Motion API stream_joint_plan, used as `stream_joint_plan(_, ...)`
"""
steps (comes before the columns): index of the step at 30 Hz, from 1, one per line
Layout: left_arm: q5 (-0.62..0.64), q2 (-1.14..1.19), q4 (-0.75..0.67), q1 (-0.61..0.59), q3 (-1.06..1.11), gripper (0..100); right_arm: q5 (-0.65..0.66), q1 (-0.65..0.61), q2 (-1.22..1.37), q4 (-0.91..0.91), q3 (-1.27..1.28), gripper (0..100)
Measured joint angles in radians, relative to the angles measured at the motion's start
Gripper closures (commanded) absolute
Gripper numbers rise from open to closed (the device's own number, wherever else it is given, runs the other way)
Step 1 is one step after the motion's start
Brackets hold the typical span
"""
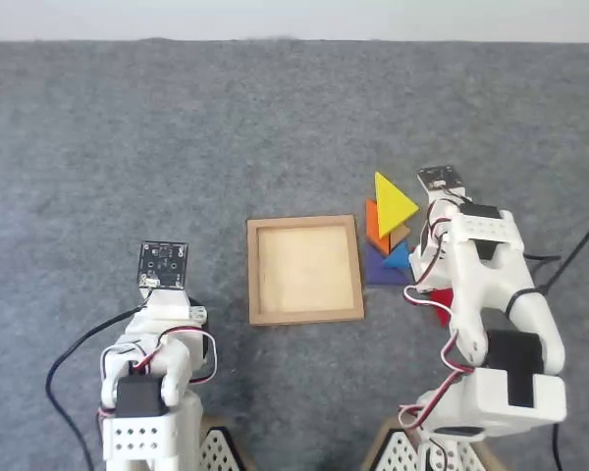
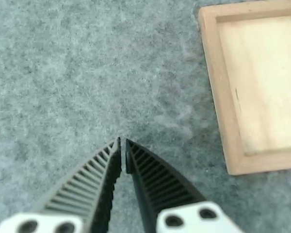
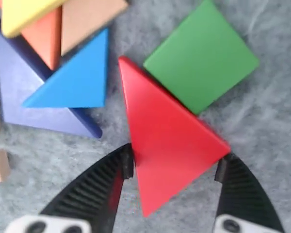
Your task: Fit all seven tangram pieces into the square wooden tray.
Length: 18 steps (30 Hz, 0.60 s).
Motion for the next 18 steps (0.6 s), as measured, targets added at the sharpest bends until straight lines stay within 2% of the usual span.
stream_joint_plan(3, 0.000, 0.000, 0.000, 0.000, 0.000, 98, 0.043, 0.006, 0.000, 0.000, 0.000, 70.6)
stream_joint_plan(9, 0.000, 0.000, 0.000, 0.000, 0.000, 98, 0.147, 0.005, 0.000, 0.028, 0.000, 55.5)
stream_joint_plan(18, 0.000, 0.000, 0.000, 0.000, 0.000, 98, 0.249, 0.005, 0.000, 0.032, -0.026, 61.2)
